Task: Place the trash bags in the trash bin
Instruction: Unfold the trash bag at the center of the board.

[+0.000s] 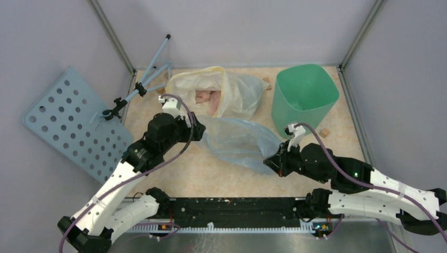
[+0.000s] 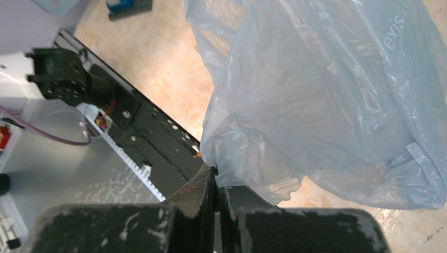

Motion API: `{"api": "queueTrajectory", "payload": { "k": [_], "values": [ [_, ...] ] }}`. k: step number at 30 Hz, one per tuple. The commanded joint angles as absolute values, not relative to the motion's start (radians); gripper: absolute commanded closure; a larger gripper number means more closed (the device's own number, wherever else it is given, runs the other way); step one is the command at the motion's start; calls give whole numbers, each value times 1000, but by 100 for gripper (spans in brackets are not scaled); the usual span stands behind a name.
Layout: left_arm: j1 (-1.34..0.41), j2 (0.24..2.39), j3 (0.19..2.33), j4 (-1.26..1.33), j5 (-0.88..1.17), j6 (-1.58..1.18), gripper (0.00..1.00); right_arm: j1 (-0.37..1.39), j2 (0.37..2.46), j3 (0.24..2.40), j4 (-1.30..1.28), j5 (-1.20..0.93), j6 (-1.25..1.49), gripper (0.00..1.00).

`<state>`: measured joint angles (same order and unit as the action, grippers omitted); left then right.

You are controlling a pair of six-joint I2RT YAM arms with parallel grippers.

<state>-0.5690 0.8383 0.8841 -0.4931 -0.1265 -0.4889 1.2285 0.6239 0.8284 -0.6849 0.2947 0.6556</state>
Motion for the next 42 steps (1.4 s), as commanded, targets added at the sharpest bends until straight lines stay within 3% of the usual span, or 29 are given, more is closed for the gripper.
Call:
{"api": "queueTrajectory", "payload": {
  "k": [1, 4, 6, 8, 9, 13, 16, 18, 20, 21, 22, 23, 30, 42],
  "values": [
    [-564, 770, 947, -542, -115, -436, 15, 1239, 631, 936, -667, 350, 642, 100],
    [-565, 706, 930, -512, -103, -410, 15, 1238, 649, 959, -674, 360, 634, 100],
    [-565, 662, 893, -448, -51, -392, 26, 1238, 654, 961, -670, 360, 634, 100],
    [-566, 629, 889, -445, -46, -393, 43, 1238, 658, 964, -669, 362, 637, 100],
    [-565, 612, 890, -457, -86, -395, 40, 1239, 660, 965, -672, 363, 640, 100],
    [-564, 546, 888, -517, -321, -408, 10, 1239, 660, 964, -677, 367, 643, 100],
    [-564, 531, 888, -525, -344, -401, 4, 1239, 659, 964, -677, 367, 644, 100],
    [-564, 536, 885, -508, -266, -372, 12, 1238, 658, 963, -676, 371, 644, 100],
    [-565, 539, 861, -432, -91, -328, 43, 1238, 660, 964, -673, 371, 643, 100],
    [-564, 538, 838, -381, 53, -316, 60, 1238, 662, 964, -673, 371, 644, 100],
    [-565, 541, 815, -326, 148, -309, 84, 1238, 666, 966, -674, 371, 644, 100],
    [-566, 545, 795, -271, 222, -308, 98, 1238, 668, 970, -676, 373, 644, 100],
    [-596, 597, 621, 76, 452, -399, 100, 1238, 667, 971, -682, 377, 648, 100],
    [-874, 660, 389, 550, 310, -87, 100, 1239, 664, 1016, -679, 323, 650, 100]
  ]
}}
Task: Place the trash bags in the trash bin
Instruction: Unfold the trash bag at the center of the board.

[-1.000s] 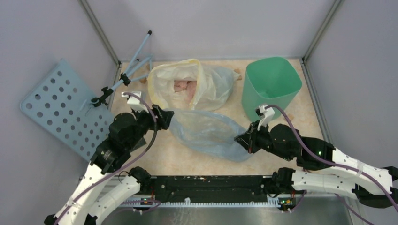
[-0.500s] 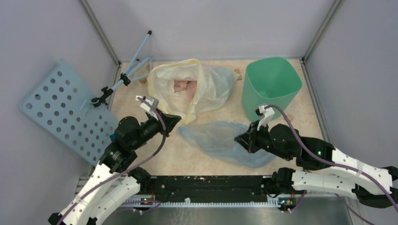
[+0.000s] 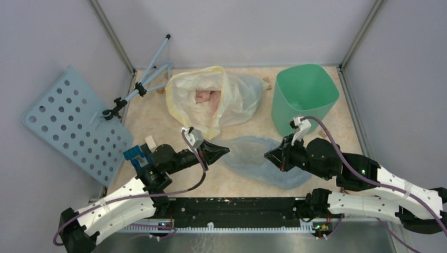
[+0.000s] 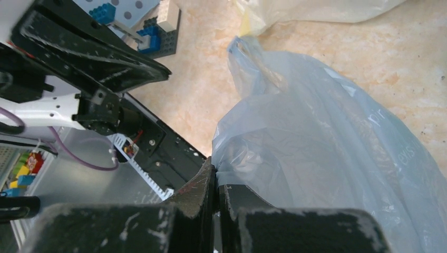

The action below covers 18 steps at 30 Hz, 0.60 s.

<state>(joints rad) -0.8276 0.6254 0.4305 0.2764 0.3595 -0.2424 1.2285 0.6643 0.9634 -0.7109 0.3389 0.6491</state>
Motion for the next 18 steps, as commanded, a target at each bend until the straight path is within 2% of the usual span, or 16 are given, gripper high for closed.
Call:
{"api": "queueTrajectory", "payload": {
  "k": [1, 4, 8, 18],
  "values": [
    [-881, 681, 387, 569, 294, -54, 100, 1238, 665, 1017, -674, 320, 649, 100],
    [-899, 755, 396, 611, 282, 41, 100, 1238, 676, 1016, -658, 312, 647, 100],
    [-925, 885, 426, 625, 460, 243, 100, 1239, 706, 1029, -645, 293, 640, 100],
    [-949, 1134, 484, 681, 535, 368, 100, 1238, 754, 1084, -610, 214, 618, 100]
  ]
}}
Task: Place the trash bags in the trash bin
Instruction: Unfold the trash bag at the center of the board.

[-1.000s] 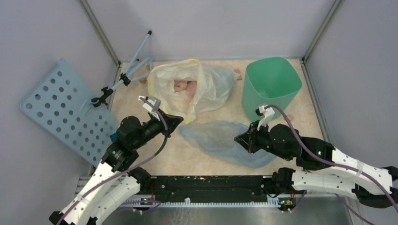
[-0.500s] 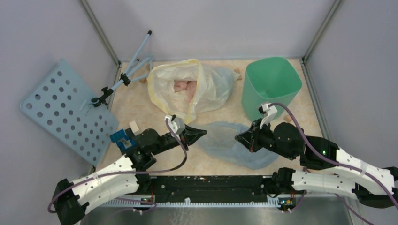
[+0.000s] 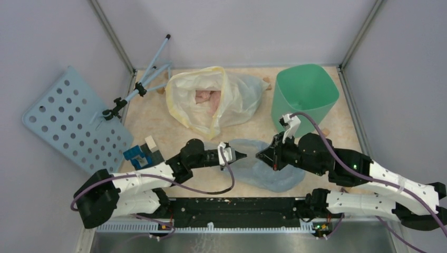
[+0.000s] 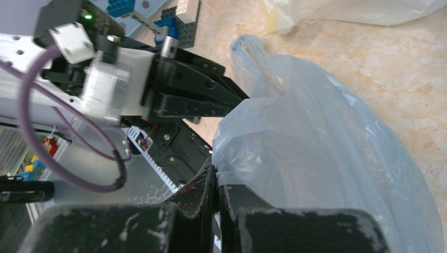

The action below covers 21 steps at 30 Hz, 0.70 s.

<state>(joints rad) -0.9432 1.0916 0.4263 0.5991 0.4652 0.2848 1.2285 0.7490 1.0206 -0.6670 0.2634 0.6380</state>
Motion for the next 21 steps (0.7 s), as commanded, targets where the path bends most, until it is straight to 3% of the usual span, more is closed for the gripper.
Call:
{"api": "queueTrajectory", "payload": {
  "k": [1, 21],
  "values": [
    [-952, 1150, 494, 669, 546, 375, 100, 1238, 758, 1090, -605, 205, 617, 100],
    [-995, 1337, 559, 613, 502, 428, 100, 1239, 777, 1155, -512, 25, 630, 100]
  ]
}}
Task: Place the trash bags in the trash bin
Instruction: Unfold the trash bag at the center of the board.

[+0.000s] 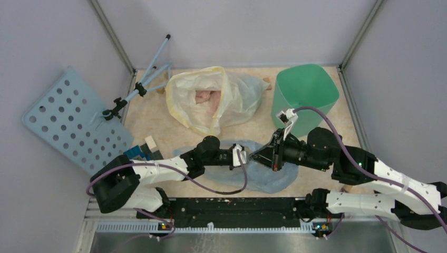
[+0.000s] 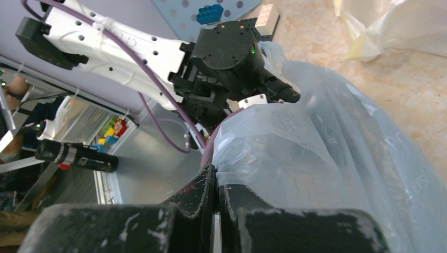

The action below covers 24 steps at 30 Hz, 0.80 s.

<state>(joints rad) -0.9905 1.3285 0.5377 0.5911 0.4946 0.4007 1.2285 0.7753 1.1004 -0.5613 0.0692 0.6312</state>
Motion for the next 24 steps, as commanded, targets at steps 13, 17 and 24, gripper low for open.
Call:
{"api": "queueTrajectory", "payload": {
  "k": [13, 17, 24],
  "values": [
    [-1045, 1438, 680, 530, 522, 444, 100, 1238, 835, 1180, -439, -94, 617, 100],
    [-1046, 1455, 658, 555, 530, 414, 100, 1239, 823, 1184, -454, -92, 621, 100],
    [-1023, 1550, 710, 595, 589, 274, 100, 1239, 844, 1180, -440, -171, 629, 100]
  ]
}}
